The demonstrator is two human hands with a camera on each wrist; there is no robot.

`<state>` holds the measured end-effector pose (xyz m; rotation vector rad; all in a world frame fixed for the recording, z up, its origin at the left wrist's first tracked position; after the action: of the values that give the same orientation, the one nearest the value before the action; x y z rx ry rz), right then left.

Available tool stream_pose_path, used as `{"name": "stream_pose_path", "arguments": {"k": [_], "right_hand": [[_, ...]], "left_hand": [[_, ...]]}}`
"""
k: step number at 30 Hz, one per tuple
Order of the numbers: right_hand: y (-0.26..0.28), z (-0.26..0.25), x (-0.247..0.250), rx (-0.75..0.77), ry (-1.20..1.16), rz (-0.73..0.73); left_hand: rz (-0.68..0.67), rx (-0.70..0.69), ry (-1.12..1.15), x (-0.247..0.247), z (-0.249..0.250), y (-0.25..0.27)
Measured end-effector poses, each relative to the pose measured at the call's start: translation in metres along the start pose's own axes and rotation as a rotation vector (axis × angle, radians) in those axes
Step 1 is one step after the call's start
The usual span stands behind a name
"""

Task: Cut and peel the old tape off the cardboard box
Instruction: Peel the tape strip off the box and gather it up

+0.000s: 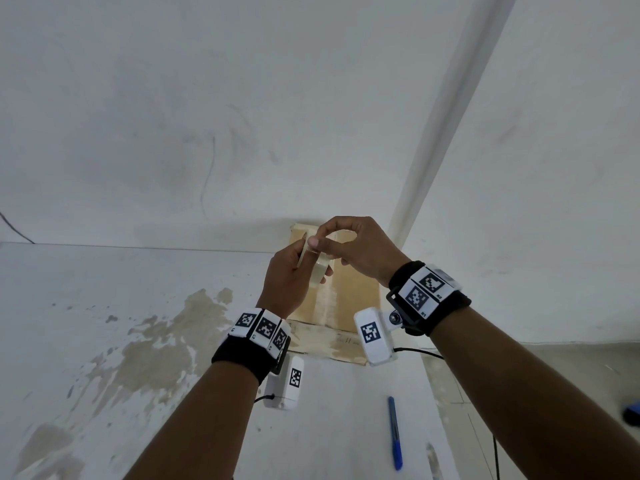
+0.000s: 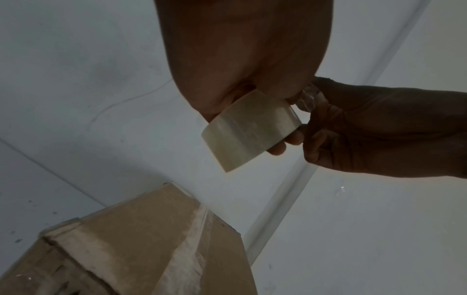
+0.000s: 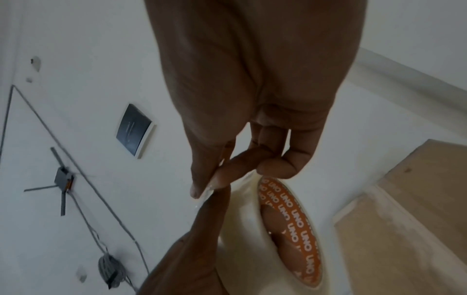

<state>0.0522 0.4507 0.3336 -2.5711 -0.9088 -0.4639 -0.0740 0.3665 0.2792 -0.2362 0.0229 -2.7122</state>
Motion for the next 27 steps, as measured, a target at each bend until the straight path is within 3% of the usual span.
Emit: {"name": "stream_pose_path", "arguments": {"k": [5,18,20,22,24,27], "right_hand": [[-0.003,0.005,-0.007,0.016,0.161,0.089],[0.001,0.011,-0.011,-0.14,0.426,0.278],[0.003,0.013,-0.014,-0.052,0.396,0.332],[0.007,0.013,-0.015,0.147,0.328,0.353],[0.007,0.011,-0.016,0.305,0.29,0.271],[0.004,0.009,-0.013,0.334,0.275,0.108]], "left_hand": [[0.029,0.009,-0.032,0.001,-0.006,-0.003],[0.164,-0.006,-0.057,0.001,-0.009,-0.004],[0.148,-0.015,-0.069,0.003,-0.004,-0.006],[0.121,-0.011,-0.076,0.003,-0.001,-0.007],[0.103,-0.012,-0.072,0.002,0.001,-0.006],[0.108,0.018,-0.053,0.001,-0.001,-0.004]]}}
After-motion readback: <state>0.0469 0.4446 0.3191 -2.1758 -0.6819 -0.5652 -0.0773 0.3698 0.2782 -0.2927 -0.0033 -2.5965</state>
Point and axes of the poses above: each hand's wrist, its own y-axis away from the middle knuckle, its own x-axis out of the back of the hand, z = x × y, the point moved 1 cm from there along -y, towards the middle knuckle, and after that the axes turned 10 degrees about x, right-handed, at the moved point
